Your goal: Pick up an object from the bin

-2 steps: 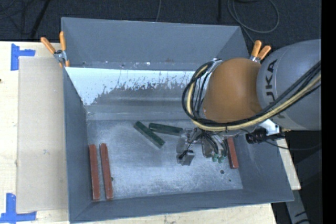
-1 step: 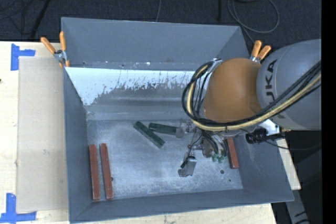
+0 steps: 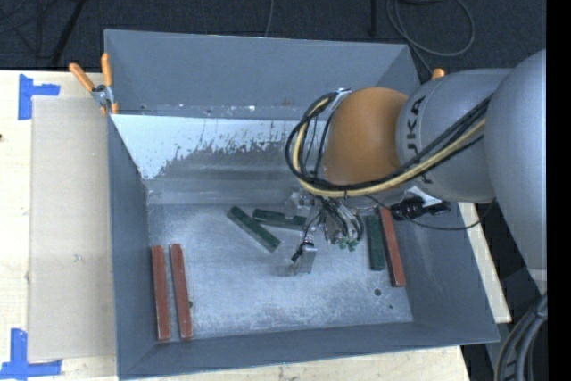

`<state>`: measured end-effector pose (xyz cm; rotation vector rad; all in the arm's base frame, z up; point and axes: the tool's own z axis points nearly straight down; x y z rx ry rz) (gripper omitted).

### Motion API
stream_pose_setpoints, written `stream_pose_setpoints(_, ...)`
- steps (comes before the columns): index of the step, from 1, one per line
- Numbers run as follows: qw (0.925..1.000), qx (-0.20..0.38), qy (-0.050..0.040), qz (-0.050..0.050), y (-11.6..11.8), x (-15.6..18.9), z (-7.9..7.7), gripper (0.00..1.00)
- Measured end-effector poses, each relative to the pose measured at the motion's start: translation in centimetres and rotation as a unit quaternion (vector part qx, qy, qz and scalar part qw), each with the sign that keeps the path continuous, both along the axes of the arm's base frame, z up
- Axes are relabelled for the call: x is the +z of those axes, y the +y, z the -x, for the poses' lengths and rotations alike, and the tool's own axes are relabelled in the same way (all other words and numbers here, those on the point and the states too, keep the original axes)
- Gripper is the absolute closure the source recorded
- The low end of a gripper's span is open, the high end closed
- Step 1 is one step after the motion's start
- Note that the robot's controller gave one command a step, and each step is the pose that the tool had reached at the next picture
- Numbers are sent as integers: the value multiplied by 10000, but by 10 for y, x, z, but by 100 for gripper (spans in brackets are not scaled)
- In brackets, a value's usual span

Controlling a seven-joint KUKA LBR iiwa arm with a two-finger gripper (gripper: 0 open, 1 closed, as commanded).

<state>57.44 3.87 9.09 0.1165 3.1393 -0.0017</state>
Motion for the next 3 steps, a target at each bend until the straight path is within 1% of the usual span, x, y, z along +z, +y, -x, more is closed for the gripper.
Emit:
stream_pose_setpoints(1,9607,2775,-13,-6,-3,-21,-38,0)
stream_pose_setpoints(2,9612,2757,-31,-15,-2,-18,-40,100)
stream_pose_setpoints(3,9053,4248,-38,-1,39,147,-9,100)
